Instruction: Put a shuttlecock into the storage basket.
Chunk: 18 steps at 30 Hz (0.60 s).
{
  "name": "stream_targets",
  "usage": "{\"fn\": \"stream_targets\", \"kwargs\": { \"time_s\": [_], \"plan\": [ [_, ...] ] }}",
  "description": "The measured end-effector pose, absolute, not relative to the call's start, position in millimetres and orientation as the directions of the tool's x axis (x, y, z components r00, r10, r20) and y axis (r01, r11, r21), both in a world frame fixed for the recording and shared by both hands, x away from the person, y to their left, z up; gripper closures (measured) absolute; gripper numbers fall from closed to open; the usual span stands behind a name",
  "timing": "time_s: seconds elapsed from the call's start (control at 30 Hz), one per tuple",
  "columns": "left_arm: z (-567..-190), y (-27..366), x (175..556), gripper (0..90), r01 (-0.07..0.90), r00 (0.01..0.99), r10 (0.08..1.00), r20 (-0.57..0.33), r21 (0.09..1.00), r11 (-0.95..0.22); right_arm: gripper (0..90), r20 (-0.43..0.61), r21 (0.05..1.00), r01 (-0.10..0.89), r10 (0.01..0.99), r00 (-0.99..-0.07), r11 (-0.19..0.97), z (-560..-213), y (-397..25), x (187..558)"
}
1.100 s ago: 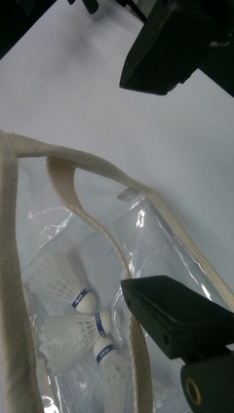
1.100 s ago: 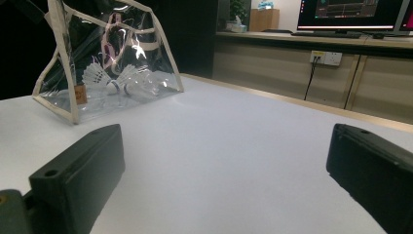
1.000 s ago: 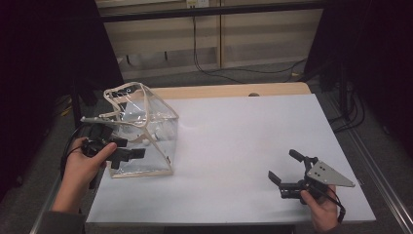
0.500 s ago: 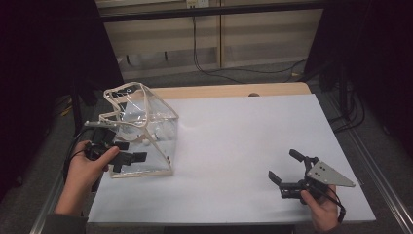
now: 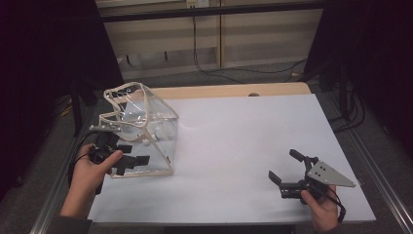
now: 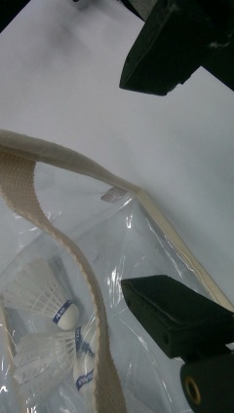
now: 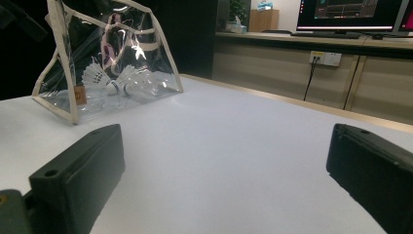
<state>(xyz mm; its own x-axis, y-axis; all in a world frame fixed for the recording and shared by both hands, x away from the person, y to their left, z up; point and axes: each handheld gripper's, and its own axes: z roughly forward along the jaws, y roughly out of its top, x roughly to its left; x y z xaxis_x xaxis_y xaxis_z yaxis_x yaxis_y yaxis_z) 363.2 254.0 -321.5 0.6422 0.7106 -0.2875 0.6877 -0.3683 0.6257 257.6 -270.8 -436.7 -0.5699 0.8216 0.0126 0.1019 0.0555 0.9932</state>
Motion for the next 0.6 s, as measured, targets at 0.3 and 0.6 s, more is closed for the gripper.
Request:
{"fn": "stream_targets", "kwargs": {
  "time_s": [0.3, 0.6],
  "plan": [
    [-327, 251, 362, 7.9, 0.684, 0.646, 0.708, -0.286, 0.629, -0.370, 0.5, 0.016, 0.993, 0.104, 0.821, -0.570, 0.053, -437, -271, 257],
    [-333, 249, 361, 7.9, 0.680, 0.651, 0.703, -0.285, 0.630, -0.375, 0.5, 0.016, 0.993, 0.105, 0.821, -0.571, 0.054, -437, -270, 258]
  ]
}}
